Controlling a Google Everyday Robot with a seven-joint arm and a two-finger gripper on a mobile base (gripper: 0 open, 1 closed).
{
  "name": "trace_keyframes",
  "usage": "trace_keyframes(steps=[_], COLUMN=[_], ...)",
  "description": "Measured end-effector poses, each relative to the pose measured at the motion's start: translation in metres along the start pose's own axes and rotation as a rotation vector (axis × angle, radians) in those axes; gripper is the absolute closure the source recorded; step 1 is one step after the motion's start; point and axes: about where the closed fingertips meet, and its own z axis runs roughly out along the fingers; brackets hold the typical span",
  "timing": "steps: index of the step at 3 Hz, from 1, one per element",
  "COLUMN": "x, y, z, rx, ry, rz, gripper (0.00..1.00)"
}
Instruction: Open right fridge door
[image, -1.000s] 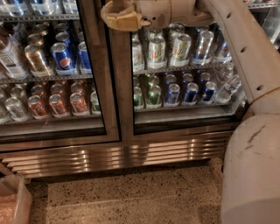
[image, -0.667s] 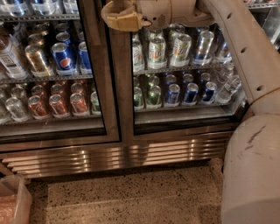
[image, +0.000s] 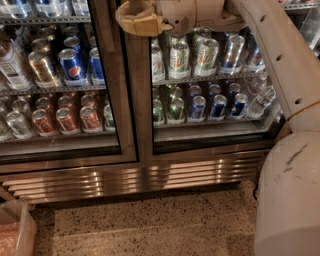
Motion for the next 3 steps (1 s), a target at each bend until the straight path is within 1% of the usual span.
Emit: trace_keyframes(steps=[1,2,3], x=[-0.0012,-0.0097,-0.0100], y=[0.0028,0.0042,0.0063], z=[0.0000,-0.0040,-0.0047], rx=[-0.005,0.012,0.012], ry=[0.001,-0.002,-0.002], rz=[0.007,0.005,0.005], gripper=[1.00,1.00,1.00])
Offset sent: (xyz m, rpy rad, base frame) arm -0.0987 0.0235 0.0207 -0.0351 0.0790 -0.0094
